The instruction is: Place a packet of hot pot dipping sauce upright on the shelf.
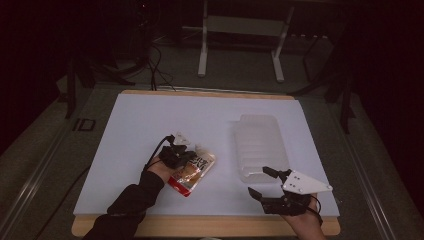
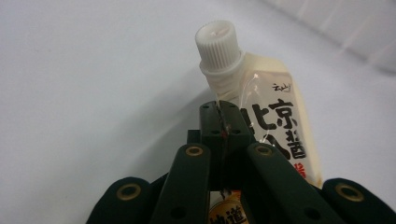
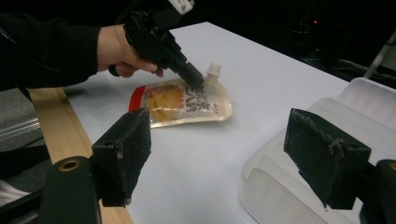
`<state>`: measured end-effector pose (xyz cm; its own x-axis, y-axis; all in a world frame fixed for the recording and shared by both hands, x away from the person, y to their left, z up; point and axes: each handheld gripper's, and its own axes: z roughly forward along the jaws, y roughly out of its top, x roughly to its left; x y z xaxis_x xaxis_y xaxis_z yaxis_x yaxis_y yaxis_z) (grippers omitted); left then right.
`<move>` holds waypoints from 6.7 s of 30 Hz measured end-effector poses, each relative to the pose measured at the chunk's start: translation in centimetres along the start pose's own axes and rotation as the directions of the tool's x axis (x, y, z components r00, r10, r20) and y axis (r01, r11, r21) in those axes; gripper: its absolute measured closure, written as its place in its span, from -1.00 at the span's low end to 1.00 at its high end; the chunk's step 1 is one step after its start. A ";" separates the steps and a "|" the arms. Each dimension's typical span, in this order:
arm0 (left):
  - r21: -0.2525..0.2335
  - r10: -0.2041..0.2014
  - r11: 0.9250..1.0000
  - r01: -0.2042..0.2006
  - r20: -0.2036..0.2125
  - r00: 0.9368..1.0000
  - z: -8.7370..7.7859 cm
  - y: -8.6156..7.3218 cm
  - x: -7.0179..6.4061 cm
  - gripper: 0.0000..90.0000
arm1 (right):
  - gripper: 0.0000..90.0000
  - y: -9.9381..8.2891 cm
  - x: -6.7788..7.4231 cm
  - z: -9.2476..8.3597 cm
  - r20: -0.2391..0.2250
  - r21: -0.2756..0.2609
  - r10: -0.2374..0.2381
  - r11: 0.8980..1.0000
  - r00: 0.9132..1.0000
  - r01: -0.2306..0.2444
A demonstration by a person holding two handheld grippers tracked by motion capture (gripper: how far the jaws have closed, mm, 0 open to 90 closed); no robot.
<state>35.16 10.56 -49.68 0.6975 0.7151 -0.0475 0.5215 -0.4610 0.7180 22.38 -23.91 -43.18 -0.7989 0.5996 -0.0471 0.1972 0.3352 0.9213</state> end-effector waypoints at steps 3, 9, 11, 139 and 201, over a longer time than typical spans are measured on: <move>-0.014 -0.004 1.000 0.004 0.008 1.000 -0.9 0.1 -0.2 1.00 | -0.49 0.0 0.1 0.0 -0.003 0.003 0.004 1.000 1.000 -0.004; -0.055 -0.006 0.998 0.007 0.033 0.999 -2.9 0.3 -0.6 1.00 | -0.42 0.0 0.0 0.0 -0.014 0.004 0.015 1.000 1.000 -0.015; -0.070 -0.003 0.998 0.006 0.042 0.999 -3.6 0.3 -0.8 1.00 | -0.40 0.0 -0.2 0.0 -0.022 0.009 0.028 1.000 0.999 -0.028; -0.398 0.170 0.917 0.004 0.403 0.899 -10.3 3.3 -5.1 -0.45 | 1.00 14.8 -6.0 5.5 -0.418 0.294 -0.264 0.866 0.869 0.404; -0.373 0.068 0.927 0.022 0.227 0.972 -8.7 -7.6 -1.6 -0.90 | 1.00 12.4 -19.3 6.0 -0.141 0.406 -0.317 0.845 0.938 0.347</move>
<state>25.85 17.46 -49.02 0.8246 0.5442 -0.1549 0.3157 -0.2154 0.9241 43.67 -27.00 -33.14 -0.8919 0.3538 -0.2818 0.1205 0.7864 0.6058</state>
